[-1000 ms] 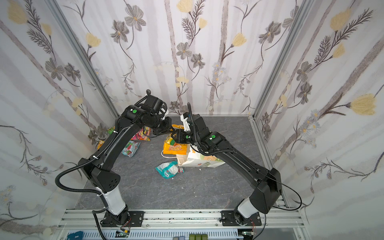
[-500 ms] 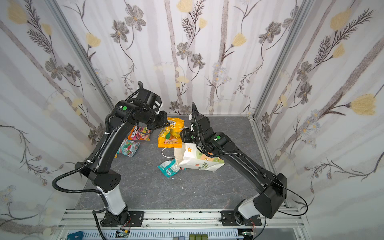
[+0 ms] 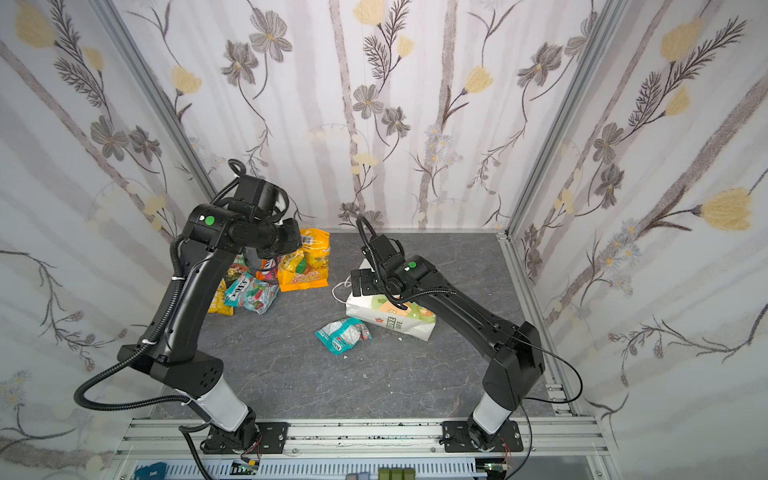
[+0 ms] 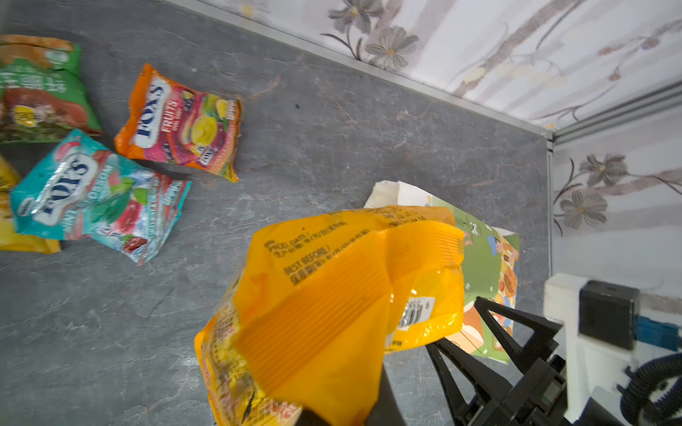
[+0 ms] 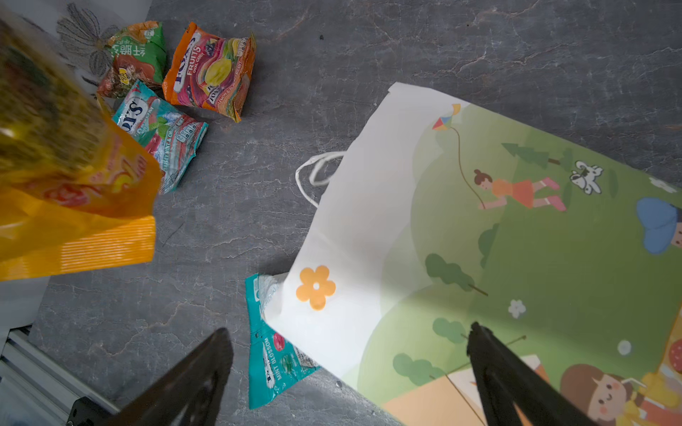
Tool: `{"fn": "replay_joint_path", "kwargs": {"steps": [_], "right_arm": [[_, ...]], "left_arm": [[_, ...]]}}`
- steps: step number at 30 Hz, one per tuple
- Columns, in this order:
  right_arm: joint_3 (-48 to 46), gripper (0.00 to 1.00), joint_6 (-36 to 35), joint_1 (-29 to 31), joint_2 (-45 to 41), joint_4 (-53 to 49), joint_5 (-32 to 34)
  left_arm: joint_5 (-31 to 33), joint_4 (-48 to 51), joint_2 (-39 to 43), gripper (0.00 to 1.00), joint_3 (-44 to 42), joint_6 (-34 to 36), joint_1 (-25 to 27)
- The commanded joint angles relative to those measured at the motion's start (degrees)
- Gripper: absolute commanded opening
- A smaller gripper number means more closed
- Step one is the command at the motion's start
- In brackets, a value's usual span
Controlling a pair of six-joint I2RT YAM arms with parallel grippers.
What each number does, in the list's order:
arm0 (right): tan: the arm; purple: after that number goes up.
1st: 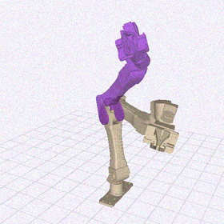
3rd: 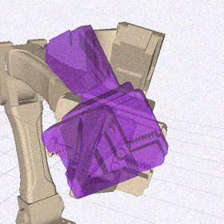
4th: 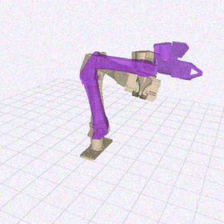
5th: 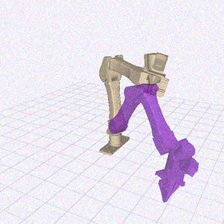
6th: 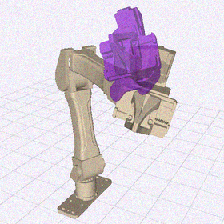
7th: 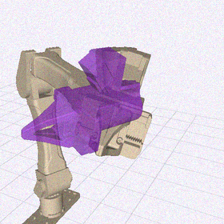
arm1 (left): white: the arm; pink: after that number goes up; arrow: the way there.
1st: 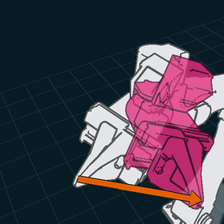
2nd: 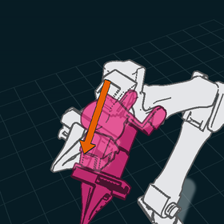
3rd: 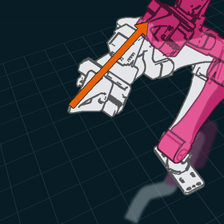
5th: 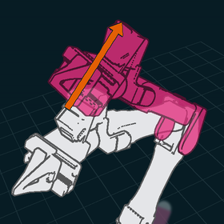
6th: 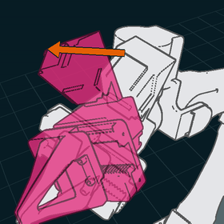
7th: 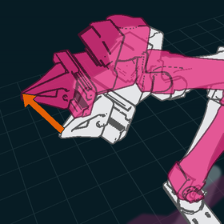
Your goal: Take the snacks out of the paper bag
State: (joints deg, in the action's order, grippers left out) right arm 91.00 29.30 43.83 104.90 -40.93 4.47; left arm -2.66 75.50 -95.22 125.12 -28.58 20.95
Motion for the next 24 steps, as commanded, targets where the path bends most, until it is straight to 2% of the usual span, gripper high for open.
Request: {"fn": "replay_joint_path", "kwargs": {"steps": [1, 4, 8, 13, 17, 24], "right_arm": [[1.98, 0.99, -0.31, 0.7, 2.58, 0.68, 2.75], [3.36, 0.99, 0.82, 0.9, 4.02, 1.38, 4.03], [5.06, 0.99, 0.44, 0.91, 5.13, 2.55, 2.61], [7.02, 0.99, 0.14, 0.83, 5.0, 0.63, 2.17], [8.35, 0.99, 0.77, 0.69, 4.2, -1.66, 2.52], [8.58, 0.99, 1.75, -0.03, 3.0, -3.11, 2.21]], "left_arm": [[2.52, -5.09, 3.67, 0.0, -4.61, -1.02, -4.26], [0.65, -11.0, 7.34, 0.0, -12.55, -2.69, -10.7], [-5.39, -21.08, 10.17, 0.0, -21.19, -7.81, -19.18], [-13.86, -31.69, 9.53, 0.0, -30.07, -15.07, -26.03], [-17.68, -41.81, 8.4, 0.0, -37.29, -20.8, -28.22], [-21.7, -50.36, 5.44, 0.0, -45.76, -26.87, -28.07]]}}
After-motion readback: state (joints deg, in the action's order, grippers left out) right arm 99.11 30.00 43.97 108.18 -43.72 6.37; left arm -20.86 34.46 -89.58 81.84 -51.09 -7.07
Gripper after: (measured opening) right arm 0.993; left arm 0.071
